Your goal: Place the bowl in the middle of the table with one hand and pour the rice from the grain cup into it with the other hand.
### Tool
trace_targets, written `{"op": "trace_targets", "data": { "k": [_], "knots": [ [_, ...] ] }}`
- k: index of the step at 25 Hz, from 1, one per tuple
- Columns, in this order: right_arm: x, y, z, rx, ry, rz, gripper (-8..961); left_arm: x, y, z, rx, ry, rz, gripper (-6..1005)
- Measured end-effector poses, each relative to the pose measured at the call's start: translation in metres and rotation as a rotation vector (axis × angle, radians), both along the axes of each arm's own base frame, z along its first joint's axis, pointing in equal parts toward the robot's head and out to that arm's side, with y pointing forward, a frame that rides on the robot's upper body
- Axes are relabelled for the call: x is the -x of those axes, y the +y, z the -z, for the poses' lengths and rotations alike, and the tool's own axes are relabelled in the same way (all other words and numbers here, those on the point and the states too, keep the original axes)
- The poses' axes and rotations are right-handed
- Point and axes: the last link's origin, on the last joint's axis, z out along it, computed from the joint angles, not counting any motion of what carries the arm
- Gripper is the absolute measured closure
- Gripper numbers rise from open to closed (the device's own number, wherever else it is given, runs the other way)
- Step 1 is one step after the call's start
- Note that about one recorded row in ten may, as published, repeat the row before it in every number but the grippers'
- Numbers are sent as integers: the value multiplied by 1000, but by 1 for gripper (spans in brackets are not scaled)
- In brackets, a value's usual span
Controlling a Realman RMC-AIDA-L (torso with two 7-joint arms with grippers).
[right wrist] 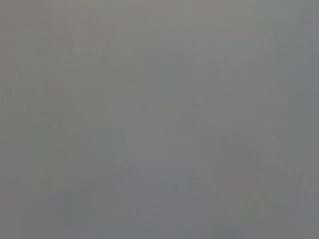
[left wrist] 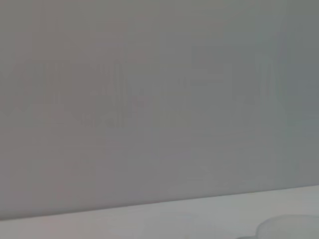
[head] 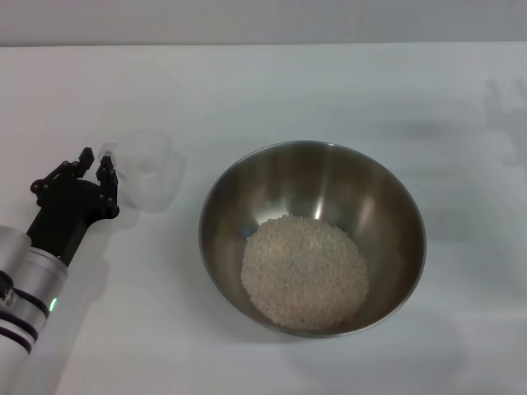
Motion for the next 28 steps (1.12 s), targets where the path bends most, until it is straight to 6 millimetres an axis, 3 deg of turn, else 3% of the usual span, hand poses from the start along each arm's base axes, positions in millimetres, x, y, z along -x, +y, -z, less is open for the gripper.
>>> {"op": "trace_targets", "data": {
  "k": [3, 8, 12, 21, 28],
  "knots": [
    [1, 1, 0, 0, -1, -3, 483, 3, -4, -1, -1, -12, -3, 909],
    [3, 4, -1, 2, -4, -9, 483, 5, -11, -2, -6, -9, 3, 686],
    [4, 5, -2, 1, -5, -8, 483, 8, -17, -4, -17, -12, 1, 634],
    [12, 15, 9, 23, -21, 7, 483, 13, -54, -25, -150, -30, 69, 564],
    [20, 27, 18, 50, -71, 24, 483, 9, -60, -26, -154, -29, 113, 513]
  ]
}}
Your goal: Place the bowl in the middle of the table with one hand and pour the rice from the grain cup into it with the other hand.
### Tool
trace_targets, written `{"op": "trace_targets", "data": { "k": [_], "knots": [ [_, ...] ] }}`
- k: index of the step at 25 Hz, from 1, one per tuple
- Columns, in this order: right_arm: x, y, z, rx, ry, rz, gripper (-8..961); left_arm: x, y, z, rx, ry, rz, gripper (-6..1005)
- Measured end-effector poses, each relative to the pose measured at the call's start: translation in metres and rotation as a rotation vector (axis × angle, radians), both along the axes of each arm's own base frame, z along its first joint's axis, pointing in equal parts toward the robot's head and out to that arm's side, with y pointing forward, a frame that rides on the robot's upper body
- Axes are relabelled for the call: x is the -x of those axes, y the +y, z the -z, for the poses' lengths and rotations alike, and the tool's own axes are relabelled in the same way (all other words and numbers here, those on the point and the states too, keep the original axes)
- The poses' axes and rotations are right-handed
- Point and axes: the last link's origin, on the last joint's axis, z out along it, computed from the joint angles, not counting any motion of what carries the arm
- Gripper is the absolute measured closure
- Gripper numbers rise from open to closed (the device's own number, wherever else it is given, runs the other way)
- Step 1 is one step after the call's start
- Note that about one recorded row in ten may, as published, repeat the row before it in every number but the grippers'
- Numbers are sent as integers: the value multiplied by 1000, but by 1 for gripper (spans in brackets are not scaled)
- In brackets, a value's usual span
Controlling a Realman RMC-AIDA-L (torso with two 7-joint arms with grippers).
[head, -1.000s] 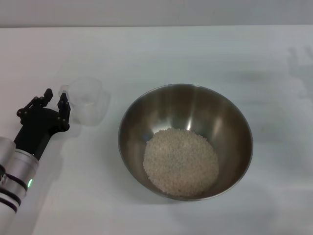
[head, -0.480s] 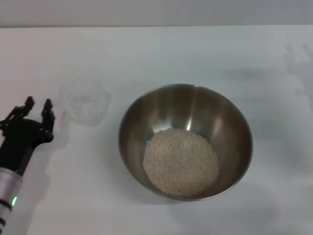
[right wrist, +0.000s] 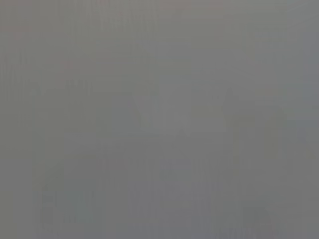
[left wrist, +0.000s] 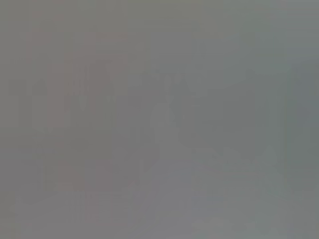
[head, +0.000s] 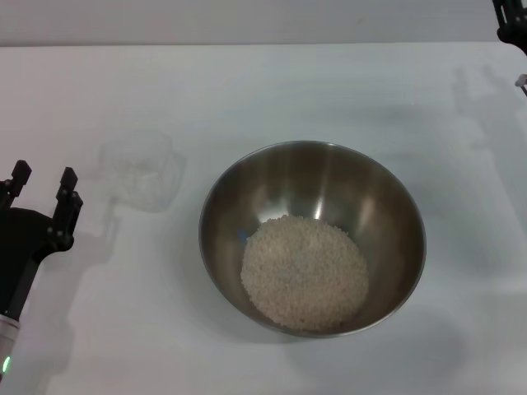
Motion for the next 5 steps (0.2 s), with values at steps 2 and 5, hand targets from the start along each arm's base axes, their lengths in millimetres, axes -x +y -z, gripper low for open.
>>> {"op": "trace_targets", "data": {
  "k": [2, 5],
  "knots": [
    [1, 3, 1, 8, -1, 6, 483, -1, -1, 0, 1, 0, 4, 499],
    [3, 6, 2, 15, -3, 8, 483, -2, -1, 1, 2, -1, 14, 492]
  ]
}}
